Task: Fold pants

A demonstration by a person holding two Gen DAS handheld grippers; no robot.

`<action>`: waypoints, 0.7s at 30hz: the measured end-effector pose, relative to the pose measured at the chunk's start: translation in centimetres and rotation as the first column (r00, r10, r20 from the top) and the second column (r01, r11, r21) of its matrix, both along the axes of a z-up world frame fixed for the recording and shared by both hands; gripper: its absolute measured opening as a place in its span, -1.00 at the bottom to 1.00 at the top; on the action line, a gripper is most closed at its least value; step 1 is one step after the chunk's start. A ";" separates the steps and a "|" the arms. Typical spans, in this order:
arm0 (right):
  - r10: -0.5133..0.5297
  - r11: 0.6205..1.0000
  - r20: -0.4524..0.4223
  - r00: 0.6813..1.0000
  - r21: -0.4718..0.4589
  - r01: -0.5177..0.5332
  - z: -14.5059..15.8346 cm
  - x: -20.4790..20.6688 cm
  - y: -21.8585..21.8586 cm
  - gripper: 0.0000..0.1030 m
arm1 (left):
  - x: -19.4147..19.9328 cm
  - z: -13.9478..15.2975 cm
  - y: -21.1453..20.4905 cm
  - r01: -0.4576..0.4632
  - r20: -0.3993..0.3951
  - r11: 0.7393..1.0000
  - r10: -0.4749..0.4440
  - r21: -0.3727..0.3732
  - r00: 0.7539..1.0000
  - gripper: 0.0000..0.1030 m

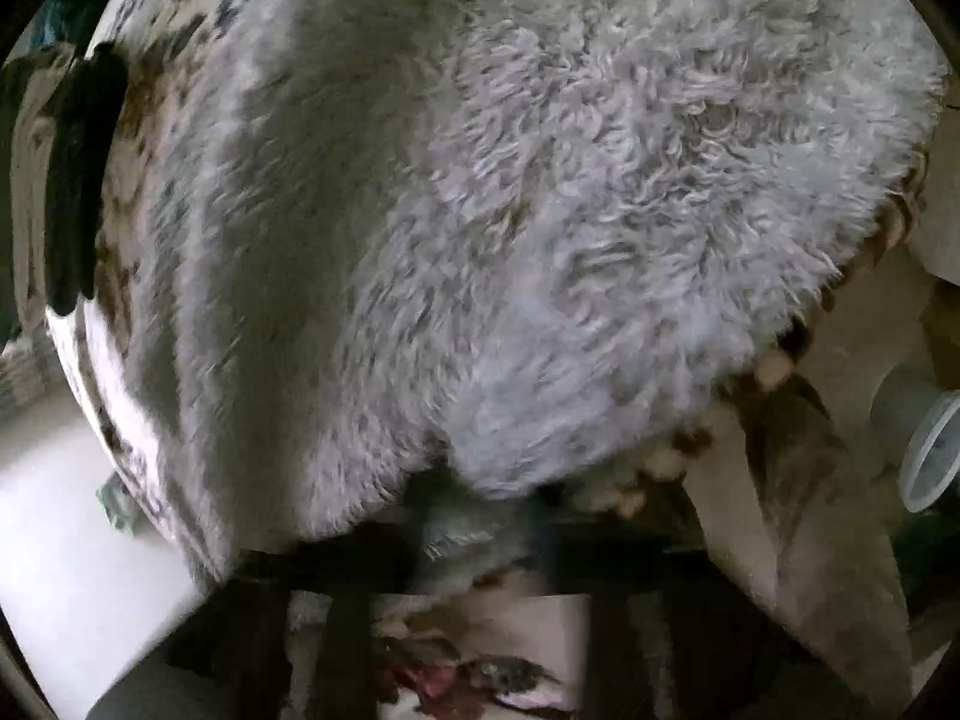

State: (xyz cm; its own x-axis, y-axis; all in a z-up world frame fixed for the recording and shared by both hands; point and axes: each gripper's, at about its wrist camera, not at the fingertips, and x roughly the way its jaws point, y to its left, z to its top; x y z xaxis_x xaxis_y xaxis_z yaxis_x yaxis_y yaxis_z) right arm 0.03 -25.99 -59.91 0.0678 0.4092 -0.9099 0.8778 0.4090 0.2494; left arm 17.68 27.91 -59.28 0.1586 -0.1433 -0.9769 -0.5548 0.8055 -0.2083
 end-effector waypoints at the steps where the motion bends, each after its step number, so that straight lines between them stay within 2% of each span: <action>1: -0.010 1.000 0.005 1.000 -0.019 0.010 0.4 -0.3 -0.2 -0.88 | 0.4 0.1 -0.1 -0.004 0.005 1.000 0.004 0.009 1.000 -0.79; 3: 0.027 0.998 0.035 0.999 -0.064 -0.025 1.7 -0.7 0.5 -0.89 | -0.4 1.6 0.2 -0.015 0.042 0.999 0.014 0.028 0.999 -0.82; 5: 0.111 0.986 0.046 0.993 -0.133 -0.104 3.5 -0.5 1.1 -0.89 | -1.1 3.4 0.3 0.010 0.085 0.997 -0.017 0.080 0.996 -0.82; 6: 0.148 0.978 0.032 0.988 -0.152 -0.142 4.2 -0.2 0.9 -0.89 | -1.3 3.3 0.2 0.033 0.076 0.995 -0.040 0.095 0.996 -0.82; 8: 0.213 0.963 -0.044 0.976 -0.162 -0.217 2.9 -1.0 0.5 -0.89 | -1.8 1.4 0.4 0.063 0.012 0.993 -0.064 0.104 0.998 -0.76; 10: 0.278 0.953 -0.109 0.954 -0.092 -0.288 0.9 -0.8 0.6 -0.79 | -1.8 -0.3 0.2 0.078 -0.051 0.992 -0.073 0.103 0.996 -0.65; 11: 0.302 0.948 -0.134 0.944 -0.058 -0.312 0.4 -0.3 0.8 -0.63 | -2.0 -0.5 0.2 0.071 -0.083 0.993 -0.063 0.098 0.995 -0.47; 13: 0.348 0.934 -0.136 0.927 -0.037 -0.356 1.3 0.7 1.0 -0.20 | -2.5 0.2 0.3 0.048 -0.079 0.996 -0.042 0.074 0.996 -0.08; 14: 0.374 0.922 -0.129 0.918 -0.052 -0.383 2.3 1.3 1.3 0.15 | -3.1 0.9 0.3 0.045 -0.083 0.997 -0.040 0.067 0.996 0.37; 15: 0.408 0.905 -0.119 0.905 -0.076 -0.418 3.9 2.1 1.6 0.29 | -3.9 1.4 0.6 0.040 -0.092 0.997 -0.034 0.070 0.995 0.58; 16: 0.431 0.894 -0.101 0.897 -0.086 -0.439 4.9 3.2 2.1 0.29 | -4.8 2.4 0.8 0.025 -0.102 0.997 -0.018 0.071 0.995 0.76; 18: 0.472 0.877 -0.049 0.880 -0.081 -0.475 7.1 5.8 3.2 0.29 | -6.2 4.4 0.9 0.015 -0.083 0.997 -0.009 0.081 0.997 0.76; 21: 0.512 0.859 0.053 0.857 -0.049 -0.510 8.3 11.6 4.5 0.29 | -5.6 7.4 -0.3 0.045 -0.047 0.988 -0.038 0.149 0.998 0.76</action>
State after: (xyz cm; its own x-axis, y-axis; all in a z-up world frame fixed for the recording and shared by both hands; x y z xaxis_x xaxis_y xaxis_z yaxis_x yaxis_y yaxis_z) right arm 11.60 -21.50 -51.61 -0.0864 0.3721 -0.9242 0.5264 0.8046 0.2748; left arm 12.06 27.65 -51.86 0.1117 0.0002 -0.9937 -0.5263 0.8482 -0.0590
